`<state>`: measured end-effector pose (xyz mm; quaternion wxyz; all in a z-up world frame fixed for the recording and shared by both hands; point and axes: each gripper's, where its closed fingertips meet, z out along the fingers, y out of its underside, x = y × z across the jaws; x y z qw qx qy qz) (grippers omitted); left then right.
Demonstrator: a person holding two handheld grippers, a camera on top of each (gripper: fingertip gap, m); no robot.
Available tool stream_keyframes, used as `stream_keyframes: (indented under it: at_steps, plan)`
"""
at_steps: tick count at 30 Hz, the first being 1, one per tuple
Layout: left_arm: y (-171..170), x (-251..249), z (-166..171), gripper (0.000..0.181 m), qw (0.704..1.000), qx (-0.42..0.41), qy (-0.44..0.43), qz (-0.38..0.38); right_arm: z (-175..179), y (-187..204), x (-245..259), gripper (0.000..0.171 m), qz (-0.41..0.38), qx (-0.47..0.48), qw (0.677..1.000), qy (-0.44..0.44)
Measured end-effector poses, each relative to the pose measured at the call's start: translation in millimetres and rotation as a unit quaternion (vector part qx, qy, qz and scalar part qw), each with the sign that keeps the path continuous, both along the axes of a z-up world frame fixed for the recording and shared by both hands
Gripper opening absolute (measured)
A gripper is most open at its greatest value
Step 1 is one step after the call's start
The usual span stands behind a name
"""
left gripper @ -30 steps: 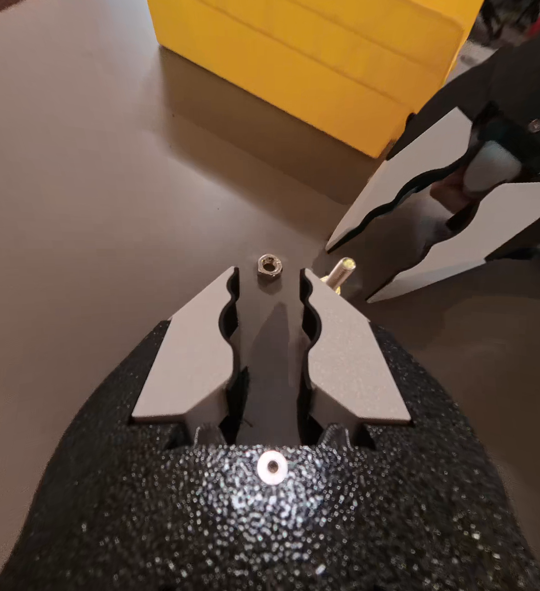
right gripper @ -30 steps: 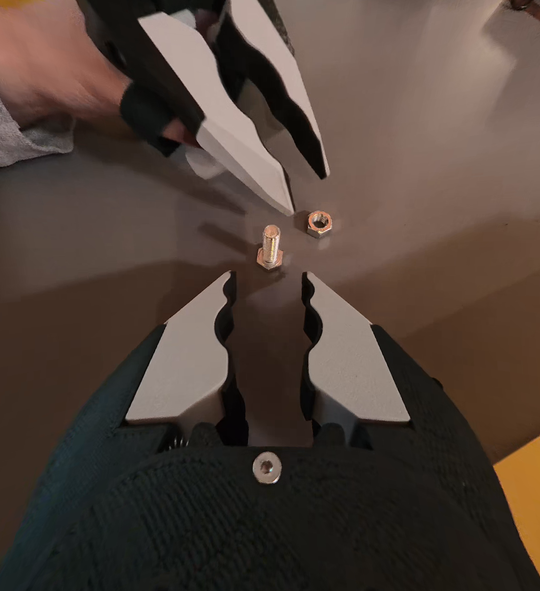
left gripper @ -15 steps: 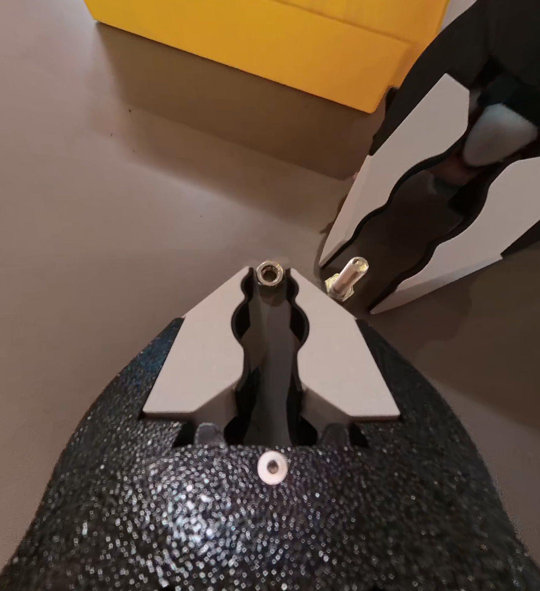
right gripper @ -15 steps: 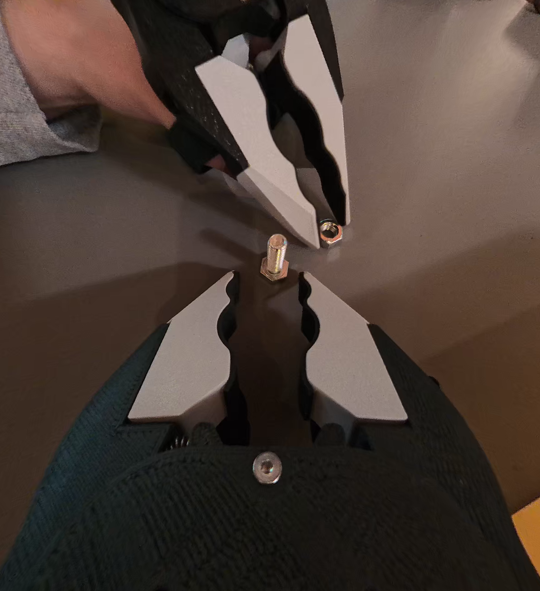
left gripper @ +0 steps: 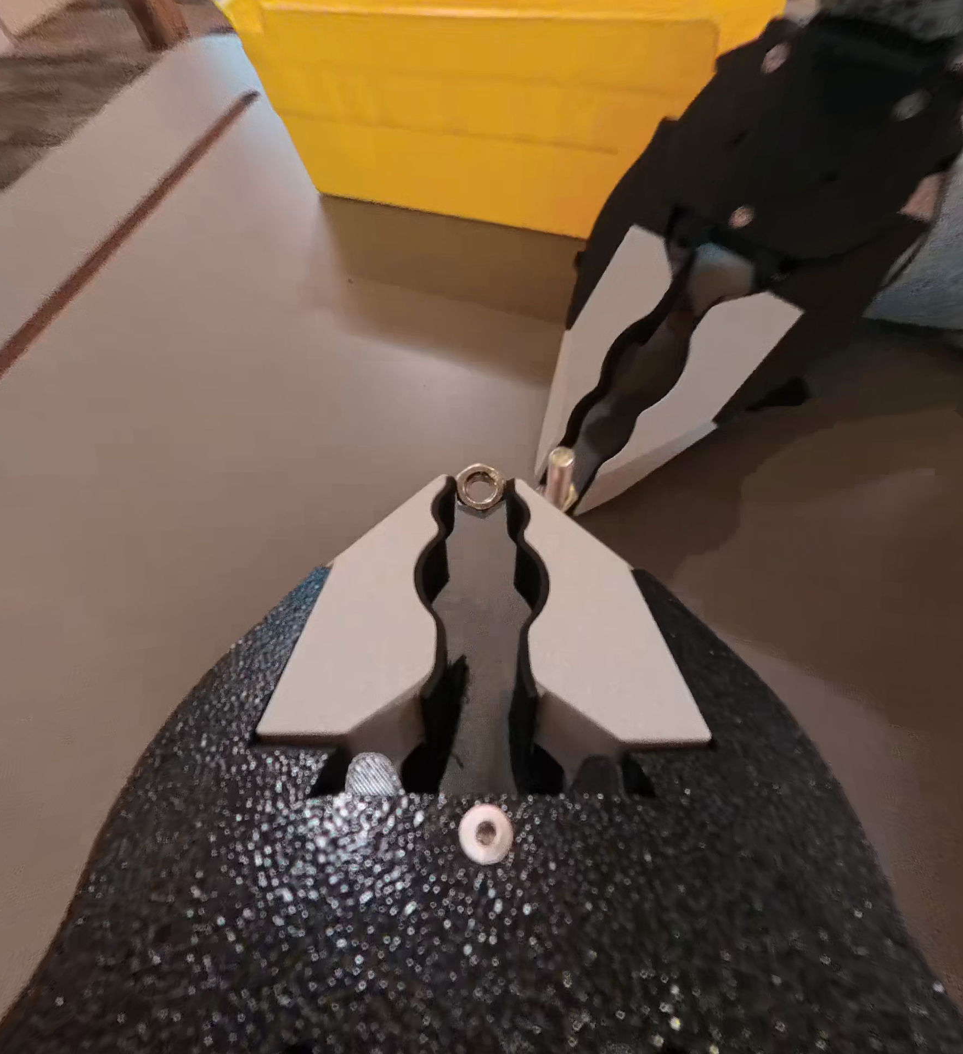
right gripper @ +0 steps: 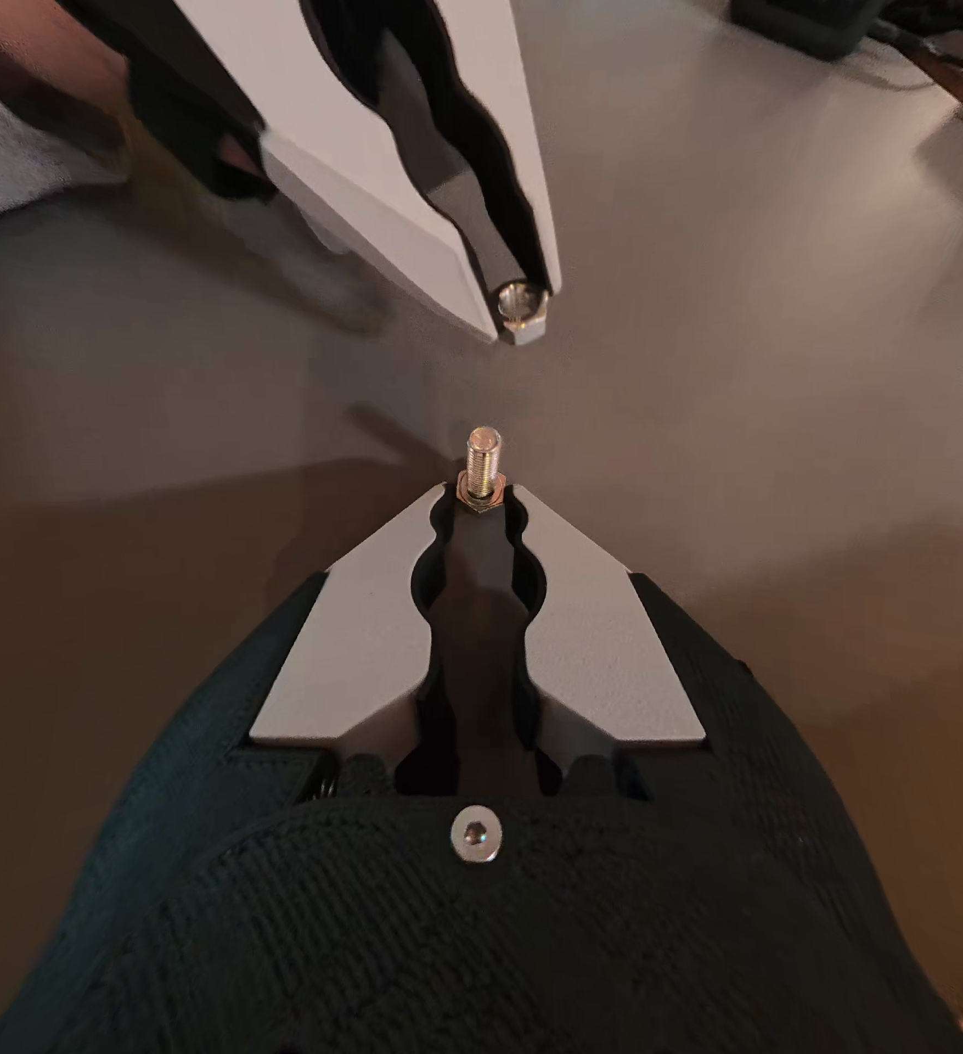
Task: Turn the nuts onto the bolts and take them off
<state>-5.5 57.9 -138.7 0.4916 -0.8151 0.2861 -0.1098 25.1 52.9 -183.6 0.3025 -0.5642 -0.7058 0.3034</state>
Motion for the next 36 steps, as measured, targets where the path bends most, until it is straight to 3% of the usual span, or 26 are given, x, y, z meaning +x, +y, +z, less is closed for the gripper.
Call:
stream_keyframes:
  at_steps: [1,8,22,36]
  plan:
    - [-4.6,-4.4,5.3,0.015,1.0,0.005,0.002,0.002,0.2,-2.8,-7.3,0.017,0.013,-0.002,1.0,0.001]
    - [-27.7,-10.8,18.3,0.015,0.998,-0.035,-0.041,-0.033,-0.8,-18.3,-43.2,0.017,0.063,-0.009,0.998,-0.002]
    - [-22.9,-8.1,-8.6,0.015,0.995,-0.095,0.033,-0.021,-0.2,-21.6,-44.6,0.017,0.068,0.012,0.998,0.004]
    - [-21.2,-4.4,-11.5,0.015,0.993,-0.11,0.027,-0.025,-0.3,-21.2,-44.6,0.017,0.068,0.01,0.998,0.004]
